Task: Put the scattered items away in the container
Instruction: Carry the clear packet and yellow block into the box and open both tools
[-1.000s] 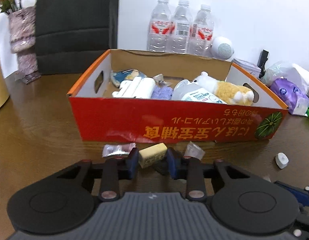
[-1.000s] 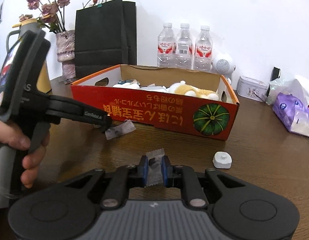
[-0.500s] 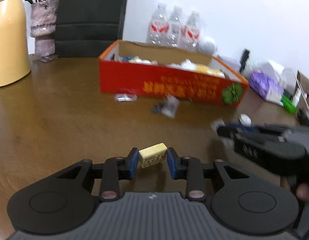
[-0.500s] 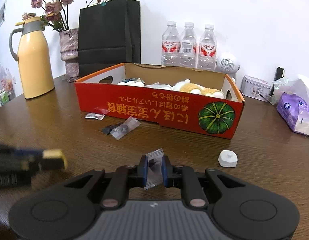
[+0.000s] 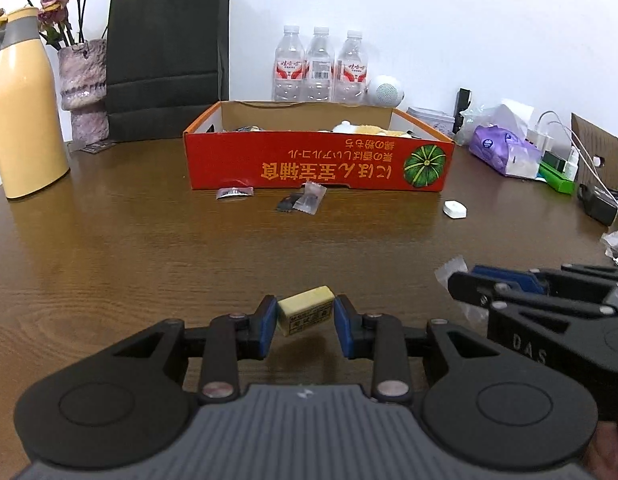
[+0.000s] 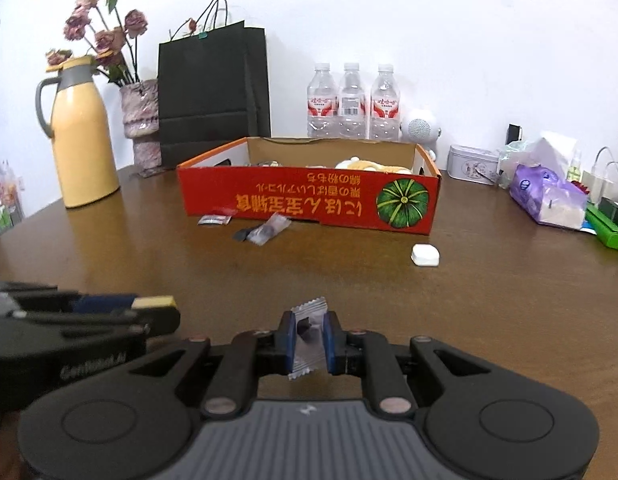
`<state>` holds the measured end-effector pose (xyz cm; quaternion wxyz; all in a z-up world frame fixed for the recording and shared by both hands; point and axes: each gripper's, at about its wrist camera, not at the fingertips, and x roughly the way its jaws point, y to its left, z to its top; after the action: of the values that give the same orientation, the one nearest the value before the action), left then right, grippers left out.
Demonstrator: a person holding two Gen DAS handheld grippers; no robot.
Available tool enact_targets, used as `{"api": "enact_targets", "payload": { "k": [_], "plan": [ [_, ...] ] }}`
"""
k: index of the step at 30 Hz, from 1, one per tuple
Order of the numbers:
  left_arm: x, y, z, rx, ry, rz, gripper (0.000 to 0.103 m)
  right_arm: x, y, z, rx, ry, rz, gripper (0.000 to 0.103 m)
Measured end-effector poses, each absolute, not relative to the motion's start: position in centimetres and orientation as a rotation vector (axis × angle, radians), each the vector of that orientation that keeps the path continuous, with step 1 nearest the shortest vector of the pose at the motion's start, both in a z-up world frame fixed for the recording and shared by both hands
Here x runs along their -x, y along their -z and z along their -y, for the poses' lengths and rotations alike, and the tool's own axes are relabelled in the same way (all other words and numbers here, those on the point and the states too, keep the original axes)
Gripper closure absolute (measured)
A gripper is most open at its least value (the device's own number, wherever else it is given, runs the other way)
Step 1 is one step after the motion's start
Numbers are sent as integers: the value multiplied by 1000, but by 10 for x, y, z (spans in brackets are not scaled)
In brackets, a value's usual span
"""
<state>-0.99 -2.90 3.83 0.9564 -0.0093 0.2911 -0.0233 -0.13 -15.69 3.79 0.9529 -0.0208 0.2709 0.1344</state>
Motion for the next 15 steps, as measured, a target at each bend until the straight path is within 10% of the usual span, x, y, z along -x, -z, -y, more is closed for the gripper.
{"api": "enact_targets", "payload": {
  "k": [15],
  "plan": [
    [-7,-124,9,56,121,-421,71,1,-102,177,-31,-316,-417,90]
  ]
}}
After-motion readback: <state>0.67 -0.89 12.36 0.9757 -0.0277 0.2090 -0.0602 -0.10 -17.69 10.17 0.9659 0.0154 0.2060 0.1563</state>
